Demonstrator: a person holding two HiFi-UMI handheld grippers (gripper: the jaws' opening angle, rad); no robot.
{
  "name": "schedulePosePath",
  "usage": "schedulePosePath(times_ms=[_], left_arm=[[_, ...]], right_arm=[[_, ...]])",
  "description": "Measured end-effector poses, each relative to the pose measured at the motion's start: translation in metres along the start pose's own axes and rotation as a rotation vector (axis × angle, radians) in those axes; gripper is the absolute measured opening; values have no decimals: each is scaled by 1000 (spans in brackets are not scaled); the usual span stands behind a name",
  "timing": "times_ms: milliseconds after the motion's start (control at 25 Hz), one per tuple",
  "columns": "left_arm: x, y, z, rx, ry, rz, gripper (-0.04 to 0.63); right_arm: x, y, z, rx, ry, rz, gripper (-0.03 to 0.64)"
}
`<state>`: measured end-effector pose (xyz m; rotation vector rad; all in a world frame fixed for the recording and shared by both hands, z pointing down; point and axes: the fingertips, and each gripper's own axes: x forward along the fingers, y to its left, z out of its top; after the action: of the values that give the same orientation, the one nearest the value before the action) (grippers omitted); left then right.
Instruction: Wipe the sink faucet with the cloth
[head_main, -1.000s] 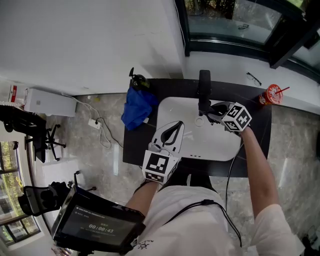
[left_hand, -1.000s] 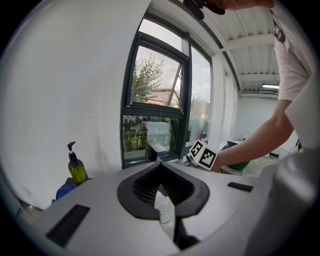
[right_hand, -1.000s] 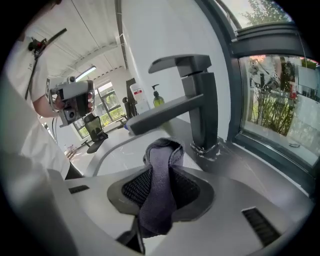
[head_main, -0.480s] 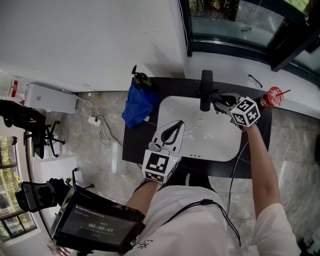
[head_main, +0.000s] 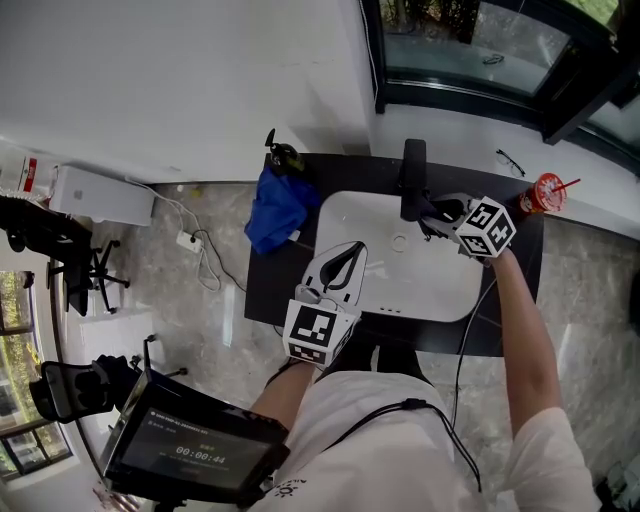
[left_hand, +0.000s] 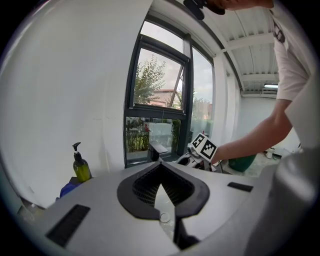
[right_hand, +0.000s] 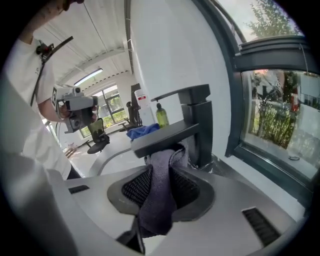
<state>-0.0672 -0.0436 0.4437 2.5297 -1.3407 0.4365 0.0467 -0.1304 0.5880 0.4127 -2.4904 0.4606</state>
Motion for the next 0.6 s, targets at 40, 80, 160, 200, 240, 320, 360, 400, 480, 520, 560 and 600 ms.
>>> schedulePosePath(times_ms=[40, 80, 160, 200, 240, 320, 360, 400, 480, 520, 560, 600], left_arm=[[1, -1, 0, 2, -1, -4, -6], [1, -3, 0, 4, -1, -8, -6], [2, -5, 1, 2, -3, -14, -6], [2, -6, 1, 2, -3, -17, -6], [1, -8, 1, 2, -4, -19, -6], [1, -9, 1, 4, -6, -22, -6], [1, -10, 1, 6, -7, -22, -6], [0, -10, 1, 6, -9, -22, -6], [-1, -10, 1, 3, -11, -21, -6], [-2, -11, 1, 4, -11, -22, -6], [-2, -11, 1, 4, -11, -22, -6], [-3, -10, 1, 3, -12, -21, -6]], right_arm=[[1, 7, -5, -10, 22, 18, 115], [1, 12, -12, -22, 52, 29, 115], [3, 20, -29, -53, 126, 41, 115], [3, 24, -38, -66, 157, 47, 115], [3, 28, -44, -71, 176, 53, 115], [1, 32, -51, -57, 179, 59, 115], [-1, 32, -51, -46, 172, 56, 115], [-3, 32, -50, -36, 162, 52, 115], [-6, 28, -47, -19, 144, 36, 115], [-8, 23, -45, -14, 137, 20, 115], [-10, 16, -44, -10, 130, -4, 115], [-12, 8, -41, -6, 121, -32, 115]])
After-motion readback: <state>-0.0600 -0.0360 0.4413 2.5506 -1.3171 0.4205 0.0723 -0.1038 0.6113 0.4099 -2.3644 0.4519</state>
